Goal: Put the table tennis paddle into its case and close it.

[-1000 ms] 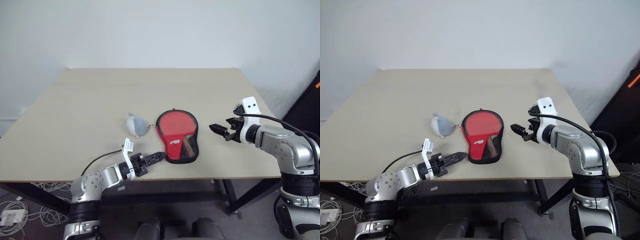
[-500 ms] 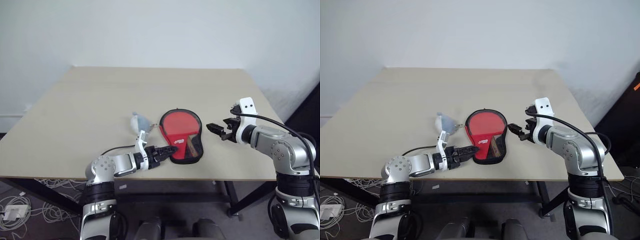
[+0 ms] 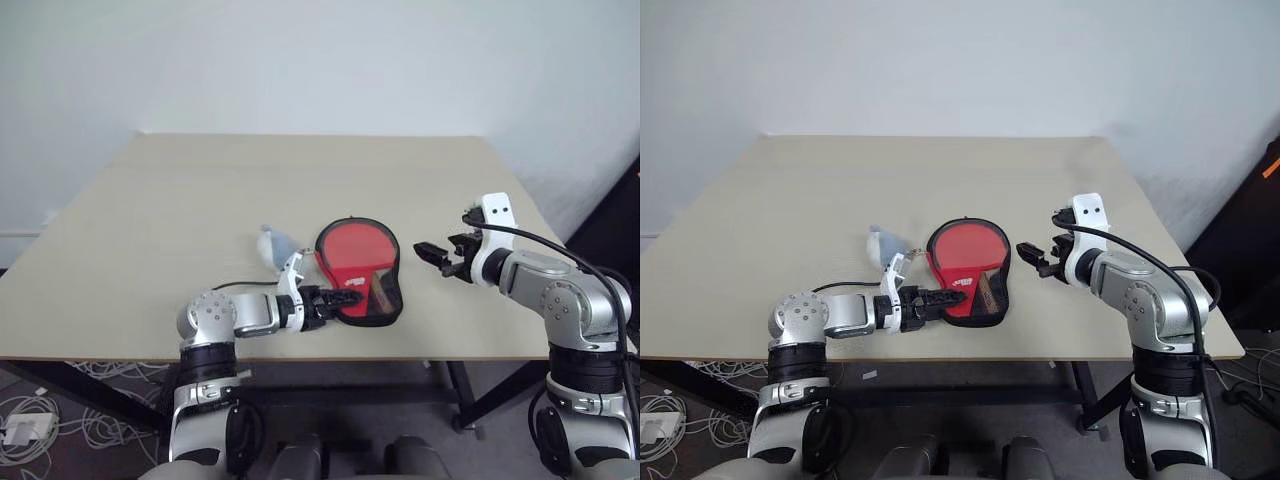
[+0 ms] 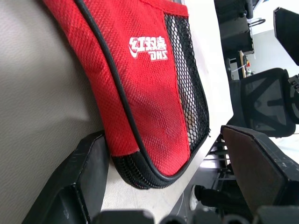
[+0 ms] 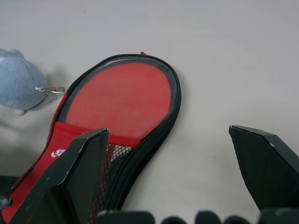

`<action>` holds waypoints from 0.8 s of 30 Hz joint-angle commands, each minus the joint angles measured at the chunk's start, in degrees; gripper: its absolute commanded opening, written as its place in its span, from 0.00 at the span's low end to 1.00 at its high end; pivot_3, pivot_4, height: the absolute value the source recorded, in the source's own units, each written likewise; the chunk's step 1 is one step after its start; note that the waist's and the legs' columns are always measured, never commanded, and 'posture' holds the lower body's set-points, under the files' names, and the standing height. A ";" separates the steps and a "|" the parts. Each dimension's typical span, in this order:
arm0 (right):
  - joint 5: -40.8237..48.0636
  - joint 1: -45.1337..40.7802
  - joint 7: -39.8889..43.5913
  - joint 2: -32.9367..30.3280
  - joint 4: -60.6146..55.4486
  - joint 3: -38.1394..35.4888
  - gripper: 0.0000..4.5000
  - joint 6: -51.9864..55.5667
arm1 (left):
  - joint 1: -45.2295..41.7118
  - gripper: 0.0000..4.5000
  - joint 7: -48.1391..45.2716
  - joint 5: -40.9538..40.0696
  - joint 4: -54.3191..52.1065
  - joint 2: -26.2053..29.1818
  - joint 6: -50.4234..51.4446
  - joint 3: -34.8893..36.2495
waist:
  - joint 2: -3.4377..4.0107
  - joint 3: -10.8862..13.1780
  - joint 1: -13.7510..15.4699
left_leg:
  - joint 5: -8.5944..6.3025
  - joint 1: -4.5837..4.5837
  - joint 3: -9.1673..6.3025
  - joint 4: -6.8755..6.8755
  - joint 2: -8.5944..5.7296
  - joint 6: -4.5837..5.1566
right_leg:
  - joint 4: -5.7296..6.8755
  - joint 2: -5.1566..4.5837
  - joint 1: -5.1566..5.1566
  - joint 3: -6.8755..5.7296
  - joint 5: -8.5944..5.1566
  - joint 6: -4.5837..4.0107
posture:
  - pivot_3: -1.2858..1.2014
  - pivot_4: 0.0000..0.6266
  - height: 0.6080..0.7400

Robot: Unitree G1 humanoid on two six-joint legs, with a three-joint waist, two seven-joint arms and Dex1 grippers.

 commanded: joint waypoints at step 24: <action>1.29 -5.48 -0.94 1.17 -3.20 -0.43 1.00 2.75 | -1.06 0.05 -2.16 3.22 1.51 -6.16 -3.20 -2.25 | 0.01 -0.01 0.28 | -0.05 -0.03 -0.01 -0.02 -0.04 -0.08 | -0.13 -0.05 0.02 -0.02 0.03 -0.04 | 0.52 0.00 0.99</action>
